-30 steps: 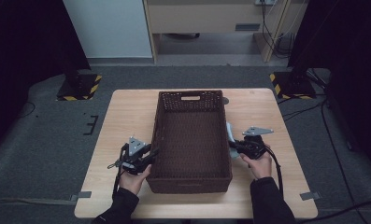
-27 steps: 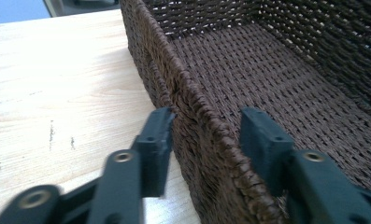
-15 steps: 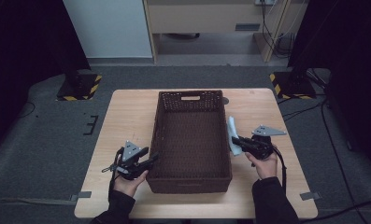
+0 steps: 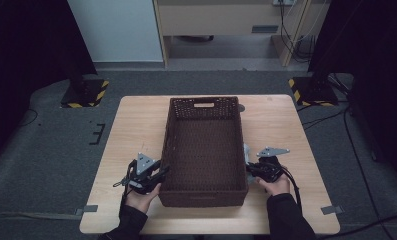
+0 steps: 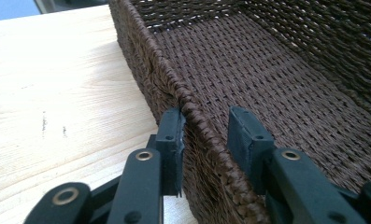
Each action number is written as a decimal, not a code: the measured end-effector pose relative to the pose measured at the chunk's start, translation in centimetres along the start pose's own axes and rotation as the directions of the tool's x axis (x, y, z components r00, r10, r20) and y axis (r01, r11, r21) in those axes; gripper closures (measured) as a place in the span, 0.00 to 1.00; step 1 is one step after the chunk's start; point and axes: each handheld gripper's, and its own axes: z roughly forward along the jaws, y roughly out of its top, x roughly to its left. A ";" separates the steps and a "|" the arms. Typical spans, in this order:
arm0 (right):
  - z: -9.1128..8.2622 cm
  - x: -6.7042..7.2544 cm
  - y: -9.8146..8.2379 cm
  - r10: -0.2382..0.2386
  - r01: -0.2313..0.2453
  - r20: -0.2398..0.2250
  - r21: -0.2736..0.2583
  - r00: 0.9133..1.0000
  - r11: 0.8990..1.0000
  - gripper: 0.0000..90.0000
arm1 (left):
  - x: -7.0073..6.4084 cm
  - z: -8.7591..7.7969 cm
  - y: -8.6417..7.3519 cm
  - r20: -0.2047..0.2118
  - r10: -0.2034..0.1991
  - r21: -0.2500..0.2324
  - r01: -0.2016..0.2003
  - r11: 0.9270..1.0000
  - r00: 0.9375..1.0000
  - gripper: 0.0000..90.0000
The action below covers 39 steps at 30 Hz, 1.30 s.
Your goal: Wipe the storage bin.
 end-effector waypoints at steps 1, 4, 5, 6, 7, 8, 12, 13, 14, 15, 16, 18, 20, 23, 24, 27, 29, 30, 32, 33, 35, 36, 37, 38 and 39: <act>-0.1 0.1 0.2 -0.001 0.001 0.003 -0.007 1.000 1.000 0.94 | 0.0 0.0 0.0 -0.004 -0.002 0.000 0.002 1.000 1.000 0.74; -1.6 0.1 1.1 -0.013 0.013 0.003 -0.111 1.000 0.994 0.94 | 0.0 0.2 0.2 -0.012 -0.007 0.000 0.007 1.000 1.000 0.74; -2.2 0.1 1.4 -0.020 0.020 0.000 -0.159 1.000 0.987 0.94 | 0.0 0.3 0.2 -0.014 -0.008 -0.001 0.008 1.000 1.000 0.74; -2.9 0.2 1.8 -0.026 0.024 -0.006 -0.198 1.000 0.980 0.94 | 0.0 0.4 0.3 -0.016 -0.010 -0.003 0.010 1.000 1.000 0.74; -3.4 0.4 2.1 -0.027 0.023 -0.014 -0.238 1.000 0.971 0.94 | 0.0 0.5 0.3 -0.017 -0.012 -0.003 0.012 1.000 1.000 0.74; -3.7 0.5 2.3 -0.035 0.030 -0.016 -0.250 0.999 0.968 0.94 | 0.0 0.6 0.3 -0.018 -0.013 -0.003 0.013 1.000 1.000 0.74; -3.0 0.6 2.0 -0.043 0.042 -0.001 -0.199 0.999 0.979 0.94 | 0.2 0.8 0.4 -0.012 -0.015 -0.005 0.015 1.000 1.000 0.74; -2.6 0.5 1.8 -0.044 0.043 0.002 -0.170 0.999 0.984 0.94 | 0.3 0.8 0.4 -0.010 -0.015 -0.006 0.015 1.000 1.000 0.74; -2.2 0.4 1.5 -0.039 0.039 0.007 -0.146 0.999 0.989 0.94 | 0.3 0.8 0.4 -0.010 -0.015 -0.006 0.015 1.000 1.000 0.74; -2.0 0.3 1.3 -0.037 0.038 0.008 -0.127 0.999 0.991 0.94 | 0.3 0.8 0.4 -0.008 -0.016 -0.007 0.015 1.000 1.000 0.74; -1.6 0.3 1.0 -0.033 0.034 0.010 -0.106 0.999 0.994 0.94 | 0.3 0.8 0.4 -0.006 -0.015 -0.008 0.015 1.000 1.000 0.73; -1.0 0.1 0.4 -0.027 0.027 0.010 -0.054 1.000 0.998 0.94 | 0.3 0.8 0.4 -0.004 -0.016 -0.009 0.016 1.000 1.000 0.73; -0.4 0.0 -0.1 -0.019 0.019 0.010 -0.002 1.000 1.000 0.94 | 0.3 0.8 0.4 -0.004 -0.016 -0.008 0.016 1.000 1.000 0.73; -0.3 0.1 -0.5 -0.014 0.013 0.010 0.032 1.000 0.999 0.94 | 0.3 0.8 0.4 -0.006 -0.017 -0.008 0.017 1.000 1.000 0.73; -0.6 0.1 -0.3 -0.012 0.012 0.007 0.019 1.000 1.000 0.94 | 0.3 0.8 0.4 -0.008 -0.017 -0.007 0.017 1.000 1.000 0.73; -2.6 0.2 0.5 -0.027 0.026 -0.010 -0.110 1.000 0.994 0.94 | 0.3 0.8 0.5 -0.014 -0.016 -0.005 0.016 1.000 1.000 0.74; -4.0 0.4 1.0 -0.049 0.044 -0.019 -0.205 0.999 0.978 0.94 | 0.4 0.9 0.5 -0.013 -0.022 -0.005 0.022 1.000 1.000 0.74; -4.6 0.6 1.2 -0.056 0.048 -0.030 -0.226 0.998 0.973 0.94 | 0.4 1.0 0.6 -0.013 -0.024 -0.008 0.024 1.000 1.000 0.74; -4.9 0.9 1.1 -0.088 0.078 -0.038 -0.218 0.995 0.973 0.94 | 0.5 1.1 0.7 -0.012 -0.023 -0.005 0.023 1.000 1.000 0.74; -4.7 0.9 1.0 -0.094 0.085 -0.040 -0.200 0.995 0.976 0.94 | 0.6 1.2 0.7 -0.011 -0.024 -0.006 0.024 1.000 1.000 0.74; -4.2 0.9 0.5 -0.092 0.084 -0.041 -0.154 0.995 0.984 0.94 | 0.6 1.2 0.7 -0.008 -0.025 -0.009 0.025 1.000 1.000 0.73; -3.8 0.7 0.2 -0.093 0.087 -0.036 -0.127 0.995 0.988 0.94 | 0.6 1.2 0.7 -0.008 -0.026 -0.009 0.026 1.000 1.000 0.73; -3.5 0.6 -0.1 -0.086 0.083 -0.033 -0.104 0.996 0.991 0.94 | 0.7 1.2 0.7 -0.009 -0.027 -0.010 0.027 1.000 1.000 0.72; -3.1 0.5 -0.4 -0.083 0.081 -0.030 -0.079 0.996 0.994 0.94 | 0.7 1.2 0.6 -0.007 -0.032 -0.015 0.032 0.999 0.999 0.71; -2.7 0.4 -0.7 -0.068 0.067 -0.023 -0.051 0.997 0.996 0.94 | 0.8 1.2 0.6 -0.003 -0.038 -0.015 0.038 0.999 0.999 0.69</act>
